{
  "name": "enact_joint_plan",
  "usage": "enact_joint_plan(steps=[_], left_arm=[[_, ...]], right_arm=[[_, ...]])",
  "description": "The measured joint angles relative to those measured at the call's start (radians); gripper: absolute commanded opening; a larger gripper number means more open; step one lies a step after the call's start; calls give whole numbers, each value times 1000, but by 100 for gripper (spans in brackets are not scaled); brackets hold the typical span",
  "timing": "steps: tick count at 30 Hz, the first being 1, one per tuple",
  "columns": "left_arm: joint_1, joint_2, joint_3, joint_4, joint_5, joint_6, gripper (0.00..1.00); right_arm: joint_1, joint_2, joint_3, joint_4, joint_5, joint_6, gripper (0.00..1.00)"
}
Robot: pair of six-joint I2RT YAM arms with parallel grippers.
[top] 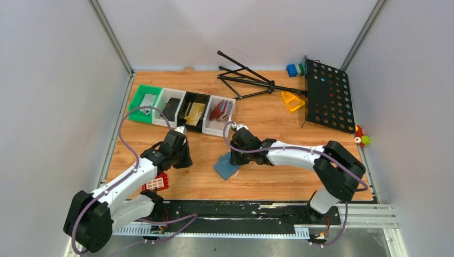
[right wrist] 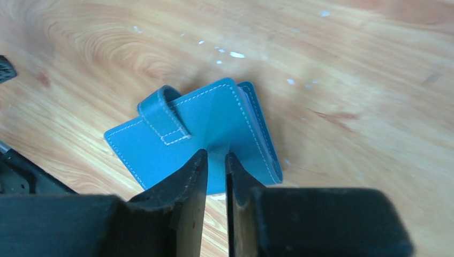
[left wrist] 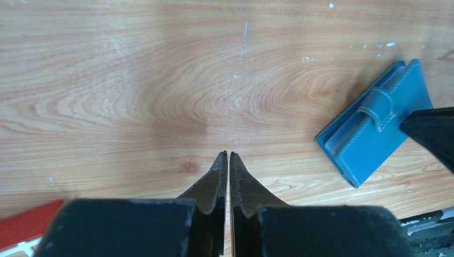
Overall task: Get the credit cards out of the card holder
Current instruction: Close the card holder at the center of the board, then reset both arms
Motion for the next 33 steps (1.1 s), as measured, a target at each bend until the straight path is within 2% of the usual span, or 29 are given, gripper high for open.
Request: enact_joint_plan(steps=[7,9,10,13,14,15,16,21,26,30,33], left_arm=[[0,-200,-21,36,-53,26,18],[-1,-280,-52,72,-78,35,24],[-1,-308,-66,86,-89,41,28],[-1,-351,-85,120,-117,58,53],[-1,-356,-86,129,-129,64,67],[-1,-356,-86,139,-144,71,93],[-1,-358,-86,146,-156,84,99],[-2,-381,-86,187,-312,103,100],[-2,-386,-132,356,-458,224,100],[-2,-351,-225,550,-548,374,100],[32,-273,-254,660,-588,478,98]], right_arm=[[-31,-208,-65,-38,71,-86,34],[-47,-272,-76,-37,78,-109,40],[-60,-298,-80,-34,79,-119,46],[-116,-415,-109,-31,122,-154,70],[-127,-454,-122,-27,148,-163,81],[-138,-507,-142,-26,185,-174,89],[-147,-560,-160,-26,227,-184,97],[-153,-767,-297,82,506,-254,100],[-164,-793,-473,271,748,-387,99],[-235,-778,-492,317,780,-473,96],[-359,-752,-493,377,742,-519,96]])
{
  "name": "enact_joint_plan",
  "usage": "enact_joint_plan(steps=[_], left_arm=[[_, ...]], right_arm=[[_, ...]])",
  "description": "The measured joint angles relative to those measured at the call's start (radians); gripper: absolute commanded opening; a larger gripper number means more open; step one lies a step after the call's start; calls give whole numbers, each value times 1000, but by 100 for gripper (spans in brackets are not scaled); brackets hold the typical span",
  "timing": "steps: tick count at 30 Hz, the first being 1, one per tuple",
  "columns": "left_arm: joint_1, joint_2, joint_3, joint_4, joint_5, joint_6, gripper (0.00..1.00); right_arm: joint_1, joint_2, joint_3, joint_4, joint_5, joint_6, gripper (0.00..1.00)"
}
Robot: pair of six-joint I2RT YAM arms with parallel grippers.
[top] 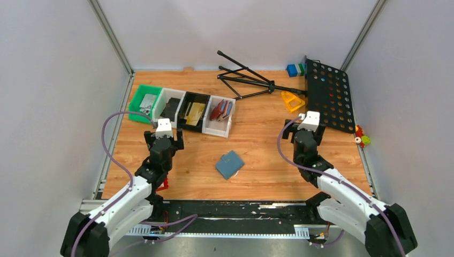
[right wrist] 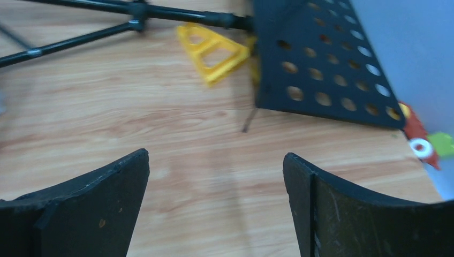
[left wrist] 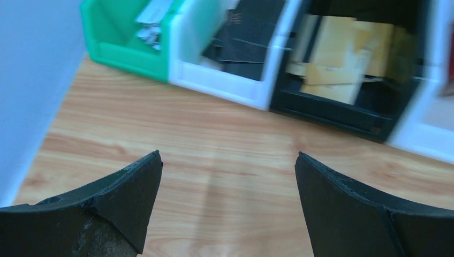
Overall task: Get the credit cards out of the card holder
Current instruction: Reset both arms
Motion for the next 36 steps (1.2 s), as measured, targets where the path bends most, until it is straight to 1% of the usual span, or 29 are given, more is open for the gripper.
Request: enact_joint_plan(steps=[3,5,7,9,11,14,17,19,21,22,25,26,28,30,33,36], left_arm=[[102,61,-25,89,14,50,98],[187,80,-68,179,49,68,98],[243,114,-113,266,85,84,99],[263,169,-130,324,127,99,98],[274,256,-123,383,168,115,97],[293,347,-101,438,215,132,98],[326,394,-92,506,249,140,97],[345,418,-83,541,267,147,97],[355,455,-74,591,275,156,95],[357,483,-73,628,280,159,95],[365,562,-74,709,297,167,97],[367,579,-74,724,303,169,99],[369,597,-74,750,315,173,100],[371,608,-74,774,331,177,100],[373,615,-74,800,349,179,100],[374,616,-74,816,357,180,100]], right_arm=[[-171,77,0,27,-48,-15,100],[-248,122,0,28,-83,-23,100],[-279,156,-8,69,-103,-40,100],[-286,185,-41,157,-120,-52,100],[-304,231,-114,301,-159,-74,100],[-351,288,-166,385,-221,-110,100],[-421,317,-163,428,-326,-140,100],[-446,332,-158,480,-366,-159,100],[-456,356,-174,578,-386,-170,100],[-463,384,-196,664,-395,-172,100],[-476,512,-254,856,-418,-183,99],[-478,546,-262,875,-425,-188,94],[-480,546,-256,847,-444,-194,93],[-485,533,-225,819,-477,-200,100],[-497,534,-177,816,-527,-207,100],[-502,528,-168,801,-549,-207,100]])
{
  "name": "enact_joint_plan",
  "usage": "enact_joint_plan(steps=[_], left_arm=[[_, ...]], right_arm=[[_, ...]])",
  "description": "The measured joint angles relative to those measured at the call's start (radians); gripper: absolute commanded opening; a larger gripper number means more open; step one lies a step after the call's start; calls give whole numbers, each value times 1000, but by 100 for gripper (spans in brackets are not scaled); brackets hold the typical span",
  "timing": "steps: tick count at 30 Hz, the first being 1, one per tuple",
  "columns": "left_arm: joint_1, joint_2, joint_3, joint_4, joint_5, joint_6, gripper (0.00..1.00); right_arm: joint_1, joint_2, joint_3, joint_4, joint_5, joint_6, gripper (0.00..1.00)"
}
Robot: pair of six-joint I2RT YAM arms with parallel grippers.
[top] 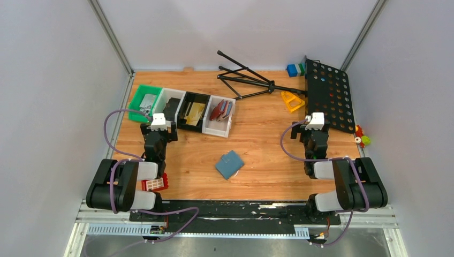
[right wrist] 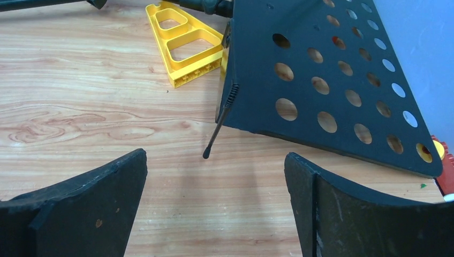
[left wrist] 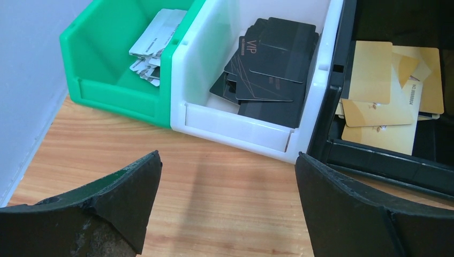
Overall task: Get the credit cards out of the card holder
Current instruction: Reset both arms
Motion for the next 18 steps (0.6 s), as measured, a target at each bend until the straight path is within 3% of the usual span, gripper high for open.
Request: enact_joint_plan(steps=[18], left_arm=[[1,0,0,9,34,12,100]], right_arm=[[-2,-1,0,-39,-25,-2,100]])
